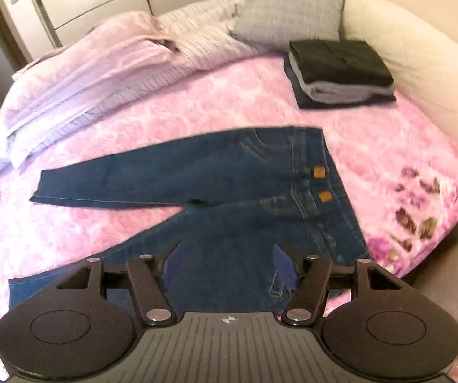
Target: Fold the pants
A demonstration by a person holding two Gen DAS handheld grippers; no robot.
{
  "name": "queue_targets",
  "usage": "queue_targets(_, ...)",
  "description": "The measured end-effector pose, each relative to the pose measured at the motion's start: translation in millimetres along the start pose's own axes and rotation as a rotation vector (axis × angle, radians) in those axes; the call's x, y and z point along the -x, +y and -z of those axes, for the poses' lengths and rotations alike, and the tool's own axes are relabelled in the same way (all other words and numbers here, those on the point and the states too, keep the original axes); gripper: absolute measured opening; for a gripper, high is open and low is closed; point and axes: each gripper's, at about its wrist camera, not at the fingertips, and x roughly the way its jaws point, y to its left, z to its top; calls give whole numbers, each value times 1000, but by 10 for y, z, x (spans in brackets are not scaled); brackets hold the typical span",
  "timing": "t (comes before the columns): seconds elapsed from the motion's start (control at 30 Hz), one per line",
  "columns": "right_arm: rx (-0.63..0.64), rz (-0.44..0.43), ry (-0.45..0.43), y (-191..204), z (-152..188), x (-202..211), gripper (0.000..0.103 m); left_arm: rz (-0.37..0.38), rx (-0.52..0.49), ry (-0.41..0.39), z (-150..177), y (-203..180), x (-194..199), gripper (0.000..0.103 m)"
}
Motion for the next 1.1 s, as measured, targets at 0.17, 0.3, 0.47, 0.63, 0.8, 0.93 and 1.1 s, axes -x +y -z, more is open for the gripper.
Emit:
queue_targets(0.17,19,-18,43,-41,162,194,60,-6,27,-5,195,-166,350,58)
queue_targets(0.3,58,-24,69,-156,445,416,60,-4,25,-14,422,-387,591,58)
queue_targets(0.47,70,-54,78,-387,736,631,60,-8,13,-15,768,-690,865,59)
queue_targets(0.63,90,-62,82,-574,973,845,60,-18,28,-7,1129,-862,1101,59)
queue_targets(0.8,126,-80,74,-629,1101,1008,60,-26,43,-8,1386,-948,1327,59)
queue_targets(0.93,149,-90,62,-628,1188,1086,60,-41,41,-18,1513,-970,1460,59)
queue_targets(1.1,170,-94,76,-638,1325,1098,60,-62,42,-15,1675,-994,1535,60)
